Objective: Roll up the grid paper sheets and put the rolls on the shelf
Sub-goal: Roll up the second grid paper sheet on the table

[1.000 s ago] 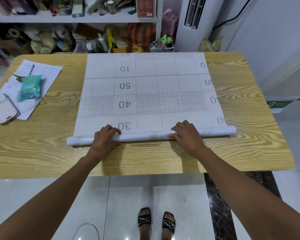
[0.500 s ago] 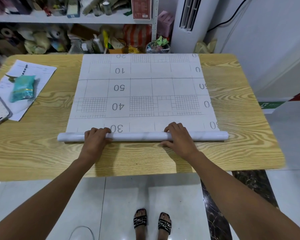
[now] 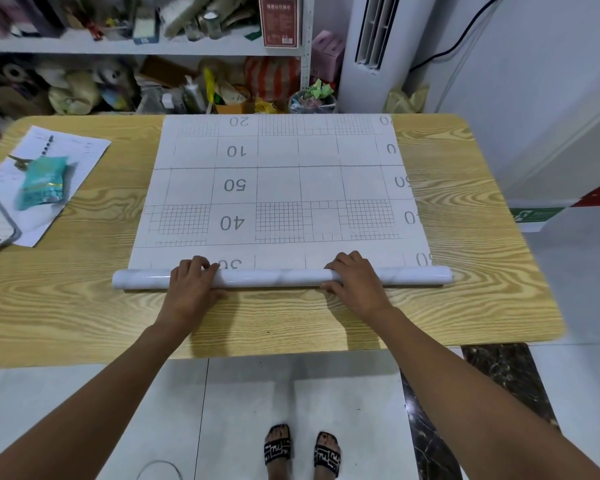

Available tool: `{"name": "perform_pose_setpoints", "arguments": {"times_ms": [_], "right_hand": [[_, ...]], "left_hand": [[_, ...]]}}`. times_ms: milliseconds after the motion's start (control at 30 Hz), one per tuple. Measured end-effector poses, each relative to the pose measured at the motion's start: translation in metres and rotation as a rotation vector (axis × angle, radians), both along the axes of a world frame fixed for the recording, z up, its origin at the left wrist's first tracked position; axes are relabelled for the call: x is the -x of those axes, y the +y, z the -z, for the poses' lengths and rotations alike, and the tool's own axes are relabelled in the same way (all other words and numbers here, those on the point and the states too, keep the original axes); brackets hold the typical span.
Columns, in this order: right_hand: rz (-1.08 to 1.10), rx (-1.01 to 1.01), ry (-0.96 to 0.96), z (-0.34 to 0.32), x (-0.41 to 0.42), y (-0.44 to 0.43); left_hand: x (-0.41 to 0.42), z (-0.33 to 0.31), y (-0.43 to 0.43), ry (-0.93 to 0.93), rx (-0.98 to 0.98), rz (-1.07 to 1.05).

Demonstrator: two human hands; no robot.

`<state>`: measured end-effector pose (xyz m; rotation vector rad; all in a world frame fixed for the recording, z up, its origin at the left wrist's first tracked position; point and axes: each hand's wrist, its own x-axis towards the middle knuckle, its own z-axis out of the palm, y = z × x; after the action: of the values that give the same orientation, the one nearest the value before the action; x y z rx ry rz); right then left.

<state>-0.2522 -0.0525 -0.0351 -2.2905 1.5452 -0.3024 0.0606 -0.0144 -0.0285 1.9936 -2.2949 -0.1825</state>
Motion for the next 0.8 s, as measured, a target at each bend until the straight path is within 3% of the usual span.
{"name": "perform_pose_setpoints", "arguments": {"times_ms": [433, 800], "right_hand": [[-0.063, -0.032, 0.046, -0.006, 0.0, -0.004], [-0.065, -0.035, 0.02, -0.007, 0.009, 0.001]], "left_hand": [[0.007, -0.002, -0.002, -0.033, 0.024, -0.067], [0.007, 0.004, -0.002, 0.045, 0.003, -0.074]]}}
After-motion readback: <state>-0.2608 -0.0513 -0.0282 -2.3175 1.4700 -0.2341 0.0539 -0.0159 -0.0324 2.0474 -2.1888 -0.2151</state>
